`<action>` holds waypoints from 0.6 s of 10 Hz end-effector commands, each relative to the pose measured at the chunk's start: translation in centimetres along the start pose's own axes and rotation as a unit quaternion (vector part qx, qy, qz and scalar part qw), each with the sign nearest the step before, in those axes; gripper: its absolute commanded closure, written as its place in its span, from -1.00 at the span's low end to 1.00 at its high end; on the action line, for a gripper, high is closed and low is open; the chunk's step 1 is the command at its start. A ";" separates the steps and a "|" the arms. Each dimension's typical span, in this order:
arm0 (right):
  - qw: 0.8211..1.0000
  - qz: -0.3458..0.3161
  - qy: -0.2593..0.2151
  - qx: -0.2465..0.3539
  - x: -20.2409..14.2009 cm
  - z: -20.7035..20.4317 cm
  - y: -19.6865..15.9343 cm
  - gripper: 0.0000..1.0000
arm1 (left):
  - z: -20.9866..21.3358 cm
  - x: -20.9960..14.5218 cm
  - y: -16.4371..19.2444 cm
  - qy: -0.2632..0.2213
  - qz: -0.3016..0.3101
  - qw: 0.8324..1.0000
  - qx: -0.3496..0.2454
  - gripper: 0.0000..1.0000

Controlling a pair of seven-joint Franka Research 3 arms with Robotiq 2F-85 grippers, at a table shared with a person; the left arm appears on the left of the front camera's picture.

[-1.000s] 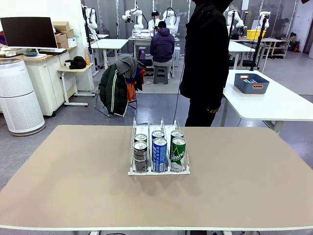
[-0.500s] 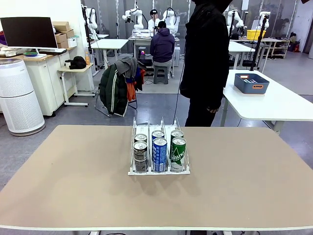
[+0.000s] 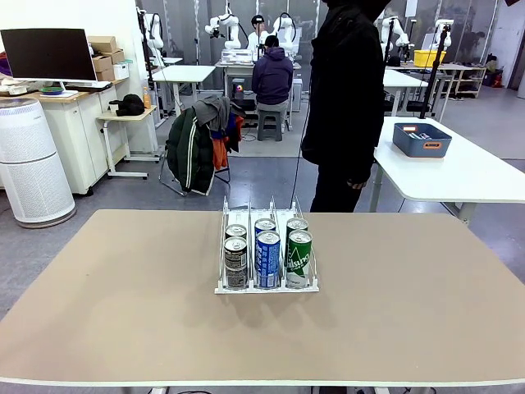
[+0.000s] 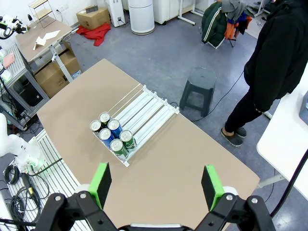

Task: Fill the beverage cans into the dispenser.
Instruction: Pick up the Ionic drink handed by the human.

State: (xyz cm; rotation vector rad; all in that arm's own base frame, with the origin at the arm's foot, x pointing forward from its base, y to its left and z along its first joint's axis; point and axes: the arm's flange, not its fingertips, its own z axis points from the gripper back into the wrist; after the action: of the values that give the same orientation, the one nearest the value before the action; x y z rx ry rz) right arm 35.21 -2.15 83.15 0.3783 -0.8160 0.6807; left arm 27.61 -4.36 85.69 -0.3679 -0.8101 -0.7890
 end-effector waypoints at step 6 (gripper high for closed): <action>1.000 -0.003 -0.003 0.002 0.1 -0.2 0.1 -1.00 | 0.0 0.0 0.1 0.000 0.002 1.000 0.000 -1.00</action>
State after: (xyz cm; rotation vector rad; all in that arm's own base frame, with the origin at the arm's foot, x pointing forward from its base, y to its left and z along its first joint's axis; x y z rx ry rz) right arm 35.21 -2.15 83.15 0.3783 -0.8160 0.6807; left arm 27.61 -4.36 85.69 -0.3679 -0.8101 -0.7889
